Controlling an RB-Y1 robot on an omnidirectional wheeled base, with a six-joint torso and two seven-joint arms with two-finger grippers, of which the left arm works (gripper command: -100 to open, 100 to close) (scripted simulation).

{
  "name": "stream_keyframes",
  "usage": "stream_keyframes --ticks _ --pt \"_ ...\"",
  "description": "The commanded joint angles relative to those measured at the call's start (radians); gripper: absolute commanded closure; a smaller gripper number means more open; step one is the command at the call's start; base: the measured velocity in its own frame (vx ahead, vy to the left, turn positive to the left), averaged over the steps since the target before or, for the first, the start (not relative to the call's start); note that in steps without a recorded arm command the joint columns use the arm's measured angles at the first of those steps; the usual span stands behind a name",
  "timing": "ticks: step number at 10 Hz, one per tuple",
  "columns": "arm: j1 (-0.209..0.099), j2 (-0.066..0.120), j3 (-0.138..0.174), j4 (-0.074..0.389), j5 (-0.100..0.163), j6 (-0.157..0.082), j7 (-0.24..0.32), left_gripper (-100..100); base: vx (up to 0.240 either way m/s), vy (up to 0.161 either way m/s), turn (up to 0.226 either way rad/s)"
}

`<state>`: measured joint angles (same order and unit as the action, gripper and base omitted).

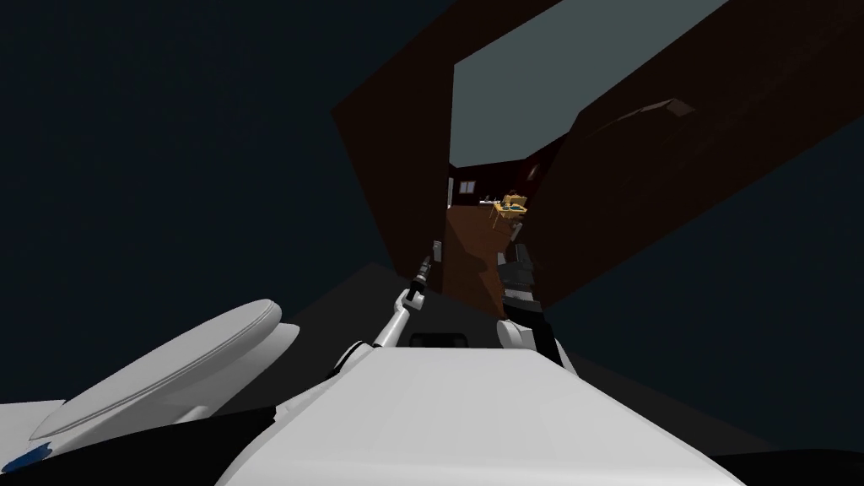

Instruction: Push the door open

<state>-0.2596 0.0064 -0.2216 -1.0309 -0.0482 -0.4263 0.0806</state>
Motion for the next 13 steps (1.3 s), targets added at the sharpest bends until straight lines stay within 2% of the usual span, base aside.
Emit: stream_keyframes --ticks 1,9,11,12,13 --pt "-0.027 -0.005 -0.006 0.042 -0.002 0.004 0.011 -100 0.082 0.091 -0.026" --pt "-0.136 -0.045 -0.027 0.229 -0.01 0.004 0.046 -100 0.076 0.066 -0.02" --pt "-0.15 -0.052 -0.029 0.253 -0.011 0.004 0.051 -100 0.063 0.056 -0.013" --pt "-0.146 -0.049 -0.028 0.246 -0.01 0.004 0.049 -100 0.025 0.022 -0.004" --pt "-0.149 -0.014 -0.025 0.252 -0.009 0.002 0.048 -100 0.096 -0.036 -0.028"
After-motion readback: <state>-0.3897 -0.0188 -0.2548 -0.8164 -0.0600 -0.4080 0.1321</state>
